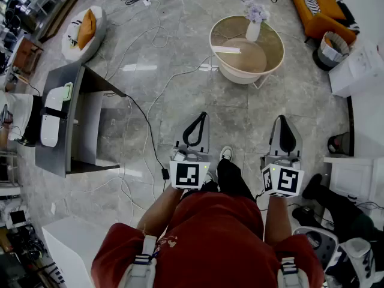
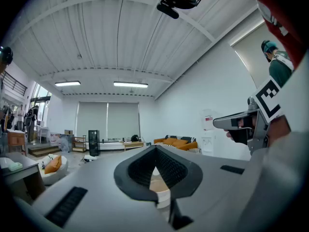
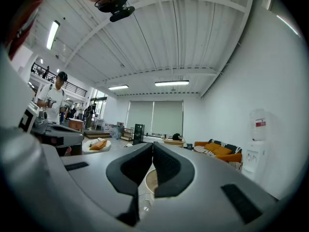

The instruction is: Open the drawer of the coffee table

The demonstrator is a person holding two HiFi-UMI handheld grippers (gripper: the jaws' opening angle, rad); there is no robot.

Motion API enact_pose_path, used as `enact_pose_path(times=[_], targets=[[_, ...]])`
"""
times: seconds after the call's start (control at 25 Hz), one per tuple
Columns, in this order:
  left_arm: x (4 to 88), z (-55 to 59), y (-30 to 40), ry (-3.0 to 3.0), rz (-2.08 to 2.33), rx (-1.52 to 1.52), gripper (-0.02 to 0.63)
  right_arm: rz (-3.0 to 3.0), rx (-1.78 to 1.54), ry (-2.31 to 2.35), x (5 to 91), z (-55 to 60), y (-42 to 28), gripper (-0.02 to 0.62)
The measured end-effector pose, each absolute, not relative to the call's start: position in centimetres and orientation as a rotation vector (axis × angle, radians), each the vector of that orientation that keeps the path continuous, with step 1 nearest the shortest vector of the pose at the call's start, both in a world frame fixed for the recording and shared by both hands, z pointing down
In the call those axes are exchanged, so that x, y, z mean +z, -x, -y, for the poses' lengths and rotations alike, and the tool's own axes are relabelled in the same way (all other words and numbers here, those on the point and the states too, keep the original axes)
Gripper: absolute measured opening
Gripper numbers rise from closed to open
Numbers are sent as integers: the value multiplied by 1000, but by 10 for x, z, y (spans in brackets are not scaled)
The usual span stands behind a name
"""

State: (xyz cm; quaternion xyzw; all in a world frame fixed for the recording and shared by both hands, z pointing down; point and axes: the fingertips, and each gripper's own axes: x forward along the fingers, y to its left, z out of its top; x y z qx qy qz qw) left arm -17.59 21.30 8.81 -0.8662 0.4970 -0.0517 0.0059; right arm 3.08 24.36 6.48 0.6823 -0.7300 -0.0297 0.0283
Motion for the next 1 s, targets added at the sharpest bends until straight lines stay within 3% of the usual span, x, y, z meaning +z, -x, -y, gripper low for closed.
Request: enact_pose_path(times=[0.36, 1.0], targets=[[66, -257, 154, 2681, -1557, -131, 14, 2275, -134, -2151, 41, -281, -54, 21], [73, -246, 43, 2634, -1562, -123, 14, 2327, -96, -2188, 57, -280, -164, 23]])
